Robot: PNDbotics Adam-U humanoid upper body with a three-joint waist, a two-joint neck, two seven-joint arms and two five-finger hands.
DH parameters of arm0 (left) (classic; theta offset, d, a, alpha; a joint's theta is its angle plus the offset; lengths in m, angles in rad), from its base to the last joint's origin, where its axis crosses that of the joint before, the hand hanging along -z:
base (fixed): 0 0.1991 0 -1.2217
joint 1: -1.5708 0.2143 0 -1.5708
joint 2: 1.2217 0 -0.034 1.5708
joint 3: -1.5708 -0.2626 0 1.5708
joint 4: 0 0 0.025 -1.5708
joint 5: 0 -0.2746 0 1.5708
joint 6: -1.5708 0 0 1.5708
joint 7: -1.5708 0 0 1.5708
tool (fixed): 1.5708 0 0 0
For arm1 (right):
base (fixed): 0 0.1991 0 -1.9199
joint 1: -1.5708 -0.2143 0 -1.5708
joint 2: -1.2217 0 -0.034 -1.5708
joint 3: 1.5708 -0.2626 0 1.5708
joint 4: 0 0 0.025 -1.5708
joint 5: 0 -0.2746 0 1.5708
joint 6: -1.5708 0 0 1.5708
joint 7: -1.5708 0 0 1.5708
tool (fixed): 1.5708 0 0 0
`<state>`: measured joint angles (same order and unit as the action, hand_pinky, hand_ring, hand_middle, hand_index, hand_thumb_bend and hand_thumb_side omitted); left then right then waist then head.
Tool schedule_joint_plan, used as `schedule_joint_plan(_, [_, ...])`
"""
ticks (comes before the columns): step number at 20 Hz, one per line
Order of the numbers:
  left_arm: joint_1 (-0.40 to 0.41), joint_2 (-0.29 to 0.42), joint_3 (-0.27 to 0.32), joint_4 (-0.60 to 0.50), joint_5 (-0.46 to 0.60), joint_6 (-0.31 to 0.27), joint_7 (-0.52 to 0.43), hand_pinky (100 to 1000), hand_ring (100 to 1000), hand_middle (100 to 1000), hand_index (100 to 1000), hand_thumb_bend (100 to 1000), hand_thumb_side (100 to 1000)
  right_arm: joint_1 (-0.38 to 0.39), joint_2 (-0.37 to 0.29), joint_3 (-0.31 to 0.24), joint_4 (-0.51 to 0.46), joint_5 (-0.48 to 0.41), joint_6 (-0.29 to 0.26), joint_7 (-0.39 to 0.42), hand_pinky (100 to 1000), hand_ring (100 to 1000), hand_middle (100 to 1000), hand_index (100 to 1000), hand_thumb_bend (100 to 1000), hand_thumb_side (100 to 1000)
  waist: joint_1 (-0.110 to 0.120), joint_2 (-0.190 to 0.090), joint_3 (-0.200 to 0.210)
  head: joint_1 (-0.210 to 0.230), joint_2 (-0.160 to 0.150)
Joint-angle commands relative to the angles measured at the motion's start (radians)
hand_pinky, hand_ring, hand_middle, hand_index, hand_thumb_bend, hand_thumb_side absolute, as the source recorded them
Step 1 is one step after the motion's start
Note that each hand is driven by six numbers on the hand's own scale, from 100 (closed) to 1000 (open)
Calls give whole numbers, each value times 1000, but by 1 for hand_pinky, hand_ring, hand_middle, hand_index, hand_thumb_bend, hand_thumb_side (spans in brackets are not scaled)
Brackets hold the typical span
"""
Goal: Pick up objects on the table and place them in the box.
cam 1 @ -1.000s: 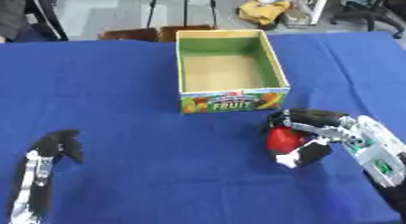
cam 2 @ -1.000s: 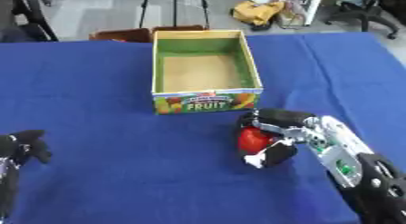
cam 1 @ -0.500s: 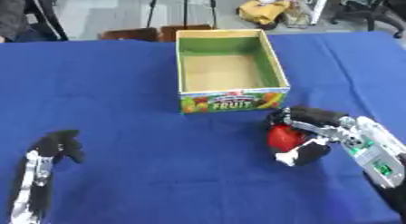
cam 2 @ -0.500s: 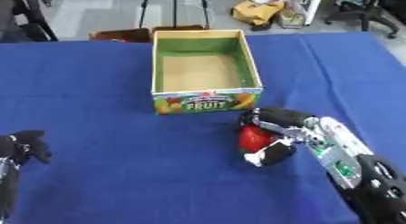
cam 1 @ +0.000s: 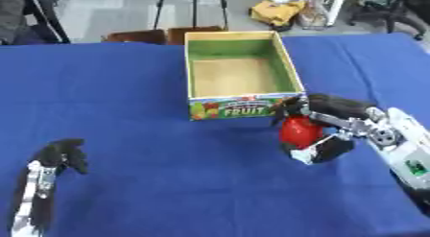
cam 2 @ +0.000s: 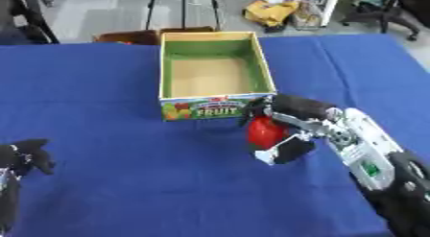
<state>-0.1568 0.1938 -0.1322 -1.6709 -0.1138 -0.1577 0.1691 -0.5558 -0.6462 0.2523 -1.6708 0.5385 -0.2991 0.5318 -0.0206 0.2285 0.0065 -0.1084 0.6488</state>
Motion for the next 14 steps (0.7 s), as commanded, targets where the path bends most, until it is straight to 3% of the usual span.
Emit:
schedule_joint_plan(1, [-1, 10, -2, -11, 3, -4, 1, 563, 383, 465, 683, 622, 982, -54, -61, -20, -34, -19, 9, 3, 100, 491, 755, 803, 100, 100, -3, -21, 1, -1, 3])
schedule_joint_plan(7, [2, 15, -8, -10, 2, -3, -5, 563, 382, 465, 683, 620, 983, -191, -80, -39, 81, 19, 17, -24, 100, 493, 758, 803, 100, 100, -7, -24, 27, -24, -3])
schedule_joint_plan(14, [-20, 22, -21, -16, 2, -4, -18, 563, 382, 465, 683, 620, 983, -353, 5, -60, 379, 150, -18, -86, 100, 488, 755, 799, 100, 100, -14, -1, 82, -67, -40])
